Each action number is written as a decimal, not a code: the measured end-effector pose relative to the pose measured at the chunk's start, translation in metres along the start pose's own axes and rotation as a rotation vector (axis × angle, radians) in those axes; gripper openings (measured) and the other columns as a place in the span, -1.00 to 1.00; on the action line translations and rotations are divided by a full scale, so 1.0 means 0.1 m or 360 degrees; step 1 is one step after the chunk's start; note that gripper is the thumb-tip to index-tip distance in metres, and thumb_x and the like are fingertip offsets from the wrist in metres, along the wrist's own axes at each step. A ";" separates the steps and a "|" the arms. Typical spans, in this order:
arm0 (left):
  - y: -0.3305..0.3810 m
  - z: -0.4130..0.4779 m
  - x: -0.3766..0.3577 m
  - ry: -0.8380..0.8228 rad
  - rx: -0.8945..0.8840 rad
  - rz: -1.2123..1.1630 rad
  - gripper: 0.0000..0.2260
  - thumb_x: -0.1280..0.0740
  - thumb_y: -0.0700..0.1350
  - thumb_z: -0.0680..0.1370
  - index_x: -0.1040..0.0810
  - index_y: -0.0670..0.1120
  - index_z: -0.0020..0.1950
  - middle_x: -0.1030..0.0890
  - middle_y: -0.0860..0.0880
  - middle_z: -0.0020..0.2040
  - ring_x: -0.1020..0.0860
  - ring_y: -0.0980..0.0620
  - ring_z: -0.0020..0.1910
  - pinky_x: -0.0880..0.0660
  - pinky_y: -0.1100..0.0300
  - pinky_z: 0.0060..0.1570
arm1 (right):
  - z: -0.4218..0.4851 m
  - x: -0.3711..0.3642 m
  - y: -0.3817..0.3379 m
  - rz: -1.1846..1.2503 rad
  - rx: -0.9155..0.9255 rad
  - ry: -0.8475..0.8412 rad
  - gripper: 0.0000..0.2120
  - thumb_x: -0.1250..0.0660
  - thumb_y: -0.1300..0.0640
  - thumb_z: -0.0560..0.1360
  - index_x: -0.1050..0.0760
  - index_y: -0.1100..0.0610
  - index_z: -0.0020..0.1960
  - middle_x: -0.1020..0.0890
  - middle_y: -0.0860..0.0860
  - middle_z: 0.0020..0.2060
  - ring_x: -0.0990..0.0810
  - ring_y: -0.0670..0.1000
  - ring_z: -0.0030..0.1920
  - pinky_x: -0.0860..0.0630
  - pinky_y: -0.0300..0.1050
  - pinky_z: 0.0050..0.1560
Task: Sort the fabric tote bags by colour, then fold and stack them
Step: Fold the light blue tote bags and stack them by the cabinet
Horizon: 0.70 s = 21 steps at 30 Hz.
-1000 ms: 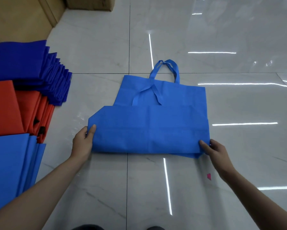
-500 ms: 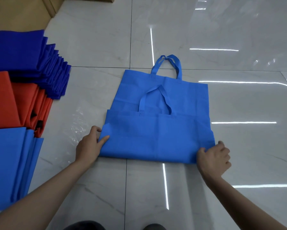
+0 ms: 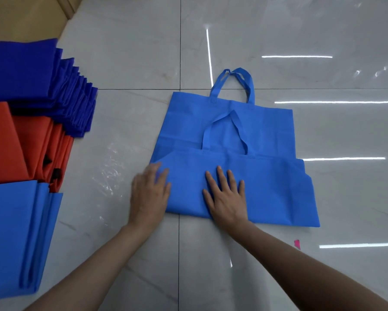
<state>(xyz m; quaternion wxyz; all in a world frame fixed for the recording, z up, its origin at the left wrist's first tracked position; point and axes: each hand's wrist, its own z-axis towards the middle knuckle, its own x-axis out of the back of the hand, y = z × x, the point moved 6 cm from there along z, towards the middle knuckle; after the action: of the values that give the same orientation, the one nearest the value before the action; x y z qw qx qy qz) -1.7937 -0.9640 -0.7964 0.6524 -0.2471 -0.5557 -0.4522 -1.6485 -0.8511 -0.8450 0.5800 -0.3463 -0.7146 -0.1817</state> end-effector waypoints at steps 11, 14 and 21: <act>0.21 -0.04 -0.71 -0.0545 0.0002 0.0114 -0.47 0.22 0.11 0.64 -0.32 -0.04 0.44 -0.35 -0.02 0.44 -0.25 -0.07 0.43 -0.06 -0.08 0.37 | 0.16 -0.04 0.29 0.0102 0.0049 0.0171 -0.49 0.11 -0.18 0.57 -0.16 -0.14 0.49 -0.19 -0.08 0.50 -0.13 0.07 0.51 0.03 0.12 0.43; 0.23 -0.04 -0.68 -0.0506 0.0019 0.0093 -0.49 0.19 0.11 0.64 -0.30 -0.04 0.46 -0.32 -0.01 0.46 -0.23 -0.07 0.45 -0.09 -0.10 0.40 | 0.05 0.06 0.93 0.0053 -0.0225 0.0226 -0.44 0.27 -0.23 0.53 0.03 -0.21 0.52 -0.03 -0.12 0.53 0.05 0.05 0.54 0.12 0.11 0.46; 0.24 -0.06 -0.59 -0.0516 0.0055 0.0084 -0.52 0.07 0.10 0.61 -0.41 -0.05 0.39 -0.43 -0.03 0.38 -0.38 -0.12 0.36 -0.29 -0.14 0.30 | -0.13 0.21 1.54 0.0036 -0.0575 0.0258 -0.35 0.31 -0.22 0.49 -0.04 -0.10 0.53 -0.05 -0.08 0.54 0.05 0.10 0.53 0.10 0.16 0.45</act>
<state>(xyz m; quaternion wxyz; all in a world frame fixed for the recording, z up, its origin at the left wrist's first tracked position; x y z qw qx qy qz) -1.7684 -0.9394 -0.8497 0.5700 -0.3201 -0.6546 -0.3797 -1.5324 -0.7464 -0.8439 0.5660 -0.4370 -0.6175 -0.3277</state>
